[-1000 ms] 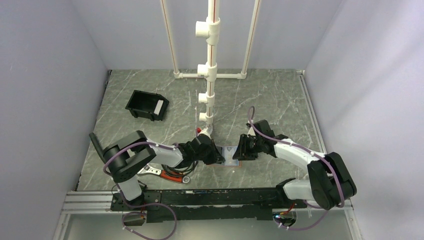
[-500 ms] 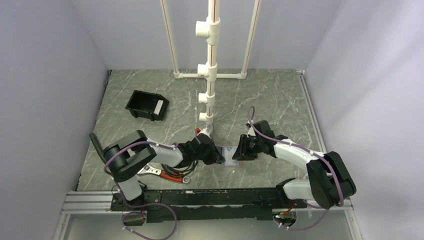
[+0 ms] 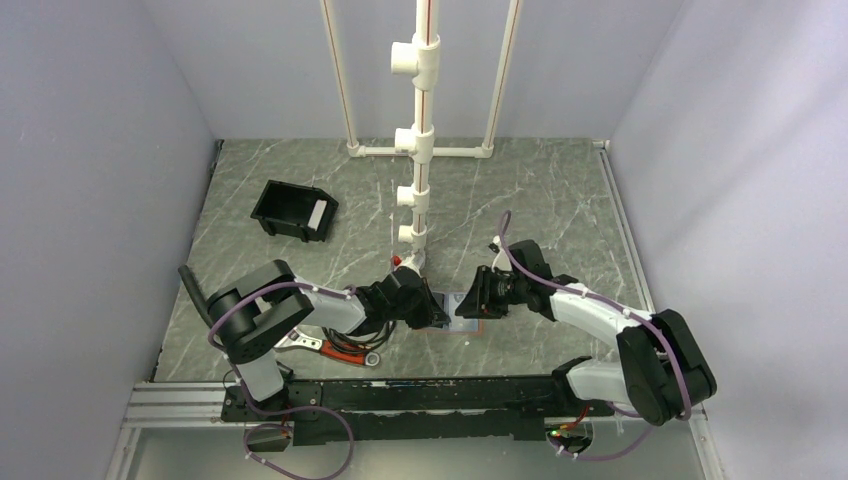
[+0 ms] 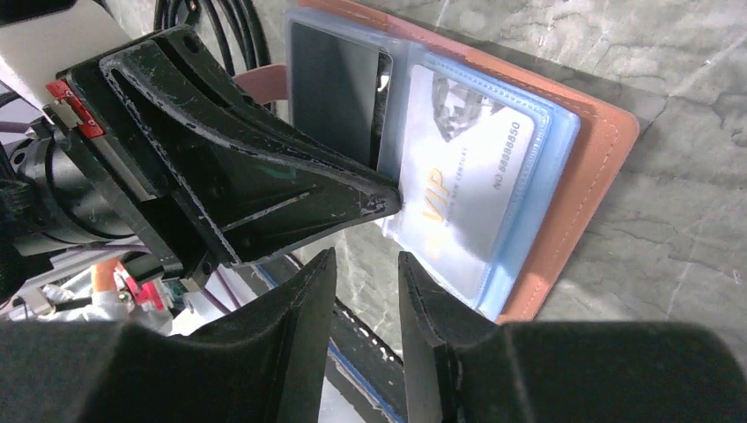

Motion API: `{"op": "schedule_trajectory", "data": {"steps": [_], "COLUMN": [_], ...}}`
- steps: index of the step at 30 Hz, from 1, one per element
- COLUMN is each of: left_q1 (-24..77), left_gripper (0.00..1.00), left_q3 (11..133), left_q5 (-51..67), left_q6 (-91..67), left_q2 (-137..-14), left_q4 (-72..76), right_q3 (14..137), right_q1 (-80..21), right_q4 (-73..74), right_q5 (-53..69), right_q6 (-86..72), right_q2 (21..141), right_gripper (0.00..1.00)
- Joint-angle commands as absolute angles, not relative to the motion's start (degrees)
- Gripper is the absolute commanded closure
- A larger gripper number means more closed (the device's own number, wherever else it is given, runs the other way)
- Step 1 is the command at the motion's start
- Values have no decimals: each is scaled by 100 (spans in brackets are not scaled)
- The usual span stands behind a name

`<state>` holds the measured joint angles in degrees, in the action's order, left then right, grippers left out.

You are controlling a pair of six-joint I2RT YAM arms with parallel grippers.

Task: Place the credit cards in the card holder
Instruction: Insert the credit card into the card holder.

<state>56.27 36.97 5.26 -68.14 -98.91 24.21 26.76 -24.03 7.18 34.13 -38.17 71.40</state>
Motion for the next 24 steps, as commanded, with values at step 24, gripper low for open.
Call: {"op": "schedule_trajectory", "data": {"steps": [24], "left_q1": [5625], "left_gripper": [100], "left_q3": [3524], "left_q5": [376], "left_q6": [-6565], "left_q2": [-10077], "left_q4": [1736], "right_q3": [2676], "right_q1": [-2399], "right_q4": [885], "right_q5": [2963], "right_q6": [-3645], "right_q2": [7256], "right_gripper": [65]}}
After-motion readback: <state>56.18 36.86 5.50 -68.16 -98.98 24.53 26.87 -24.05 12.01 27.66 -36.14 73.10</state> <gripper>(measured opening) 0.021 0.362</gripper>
